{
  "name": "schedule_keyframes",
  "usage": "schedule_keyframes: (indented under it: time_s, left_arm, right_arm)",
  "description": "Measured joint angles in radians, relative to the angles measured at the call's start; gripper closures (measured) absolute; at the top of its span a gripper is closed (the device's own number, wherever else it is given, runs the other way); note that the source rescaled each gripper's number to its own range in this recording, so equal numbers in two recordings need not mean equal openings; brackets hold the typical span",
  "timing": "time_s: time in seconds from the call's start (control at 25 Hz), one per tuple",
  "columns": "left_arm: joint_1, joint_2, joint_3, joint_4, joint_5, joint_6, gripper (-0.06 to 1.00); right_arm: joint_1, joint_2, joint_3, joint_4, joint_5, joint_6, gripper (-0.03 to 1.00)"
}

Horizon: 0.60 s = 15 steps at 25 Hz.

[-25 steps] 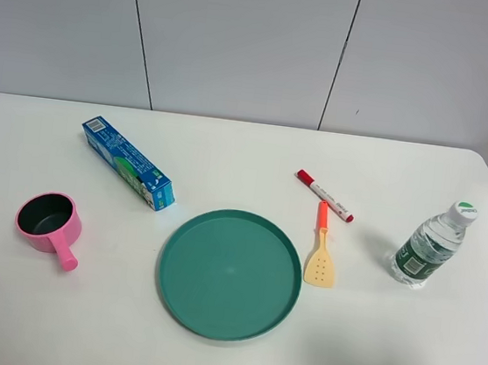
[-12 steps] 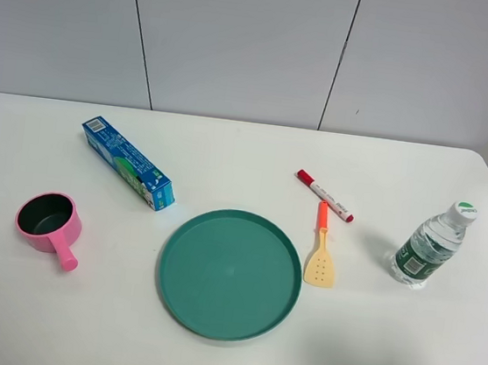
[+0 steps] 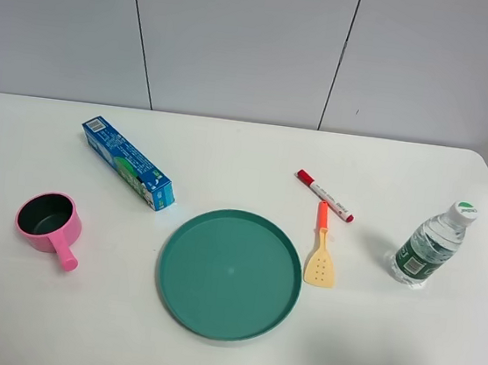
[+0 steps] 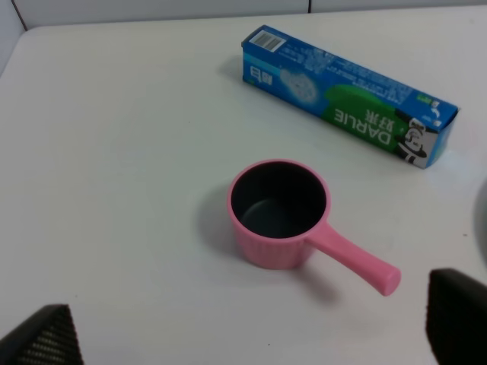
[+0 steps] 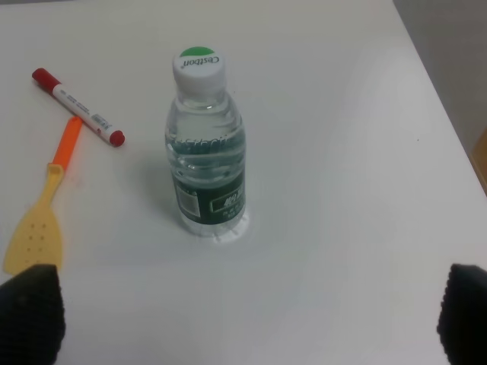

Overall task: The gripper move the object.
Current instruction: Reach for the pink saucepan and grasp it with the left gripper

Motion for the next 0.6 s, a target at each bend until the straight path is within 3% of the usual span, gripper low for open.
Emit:
schedule_keyframes:
  time_s: [0.6]
  left_arm:
    - [0.0,0.0,0.0,0.0,0.0,0.0,-0.05]
  right_arm:
    - [0.0,0.0,0.0,0.0,0.0,0.0,-0.03]
